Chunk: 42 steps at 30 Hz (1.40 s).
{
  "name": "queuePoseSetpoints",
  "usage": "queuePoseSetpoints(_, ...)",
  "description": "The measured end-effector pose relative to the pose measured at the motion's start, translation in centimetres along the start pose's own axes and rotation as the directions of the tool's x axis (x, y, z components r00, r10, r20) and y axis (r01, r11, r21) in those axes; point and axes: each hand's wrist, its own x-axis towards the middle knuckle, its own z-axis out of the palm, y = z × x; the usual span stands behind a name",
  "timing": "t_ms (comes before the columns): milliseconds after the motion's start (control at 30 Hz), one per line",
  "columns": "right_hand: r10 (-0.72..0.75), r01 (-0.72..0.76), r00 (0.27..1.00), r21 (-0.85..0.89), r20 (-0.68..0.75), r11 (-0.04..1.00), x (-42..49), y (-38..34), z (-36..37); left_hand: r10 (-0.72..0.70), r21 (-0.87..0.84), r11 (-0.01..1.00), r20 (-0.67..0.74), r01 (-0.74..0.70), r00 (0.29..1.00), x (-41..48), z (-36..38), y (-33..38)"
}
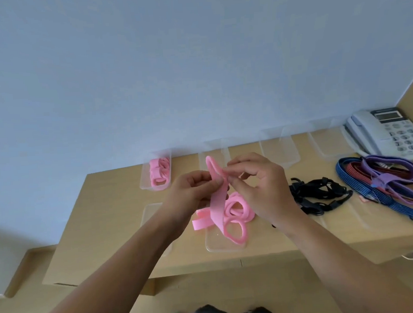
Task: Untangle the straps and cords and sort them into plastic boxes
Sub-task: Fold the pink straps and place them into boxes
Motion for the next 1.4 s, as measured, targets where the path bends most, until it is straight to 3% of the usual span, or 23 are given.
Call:
queuePoseSetpoints(167, -0.144, 0.139, 0.99, -0.184, -0.01, 0.973, 0.1, -0.3, 0.1, 0.03, -0.018, 0.999, -0.033, -0.031, 0.999, 0.1, 0.9, 1.2)
queuePoseSetpoints(433, -0.263, 0.208, 0.963, -0.464, -0.056, 0.861, 1.9, -2.2, 1.2, 0.162, -0.002, 0.987, -0.009, -0.162, 0.987, 0.5, -0.8, 2.3)
queuePoseSetpoints(667, -0.29, 0.224, 0.955, -0.503, -0.056, 0.834, 4.9, -5.7, 1.9, 0.232, -0.099, 0.968, -0.005, -0.231, 0.973, 0.4, -2.7, 4.9)
queuePoseSetpoints(967, -0.389, 0.274, 0.916, -0.546, -0.103, 0.791, 6.2, -8.5, 4.5, 0.268, -0.073, 0.962, 0.097, -0.262, 0.958, -1.2, -5.3, 7.1)
queuePoseSetpoints(1133, -0.439, 0.344, 0.898, -0.56, -0.039, 0.754, 5.6, -8.8, 6.0, 0.255, -0.151, 0.959, 0.098, -0.239, 0.962, -1.8, -6.8, 7.4)
queuePoseSetpoints(1300, -0.39, 0.331, 0.921, -0.536, 0.003, 0.777, 4.9, -9.3, 6.6, 0.255, -0.139, 0.96, 0.095, -0.241, 0.962, -2.2, -8.3, 7.3)
queuePoseSetpoints(1400, -0.306, 0.285, 0.952, -0.457, 0.029, 0.843, 4.7, -10.0, 7.1, 0.25, -0.103, 0.965, 0.086, -0.241, 0.964, -2.6, -9.0, 7.4)
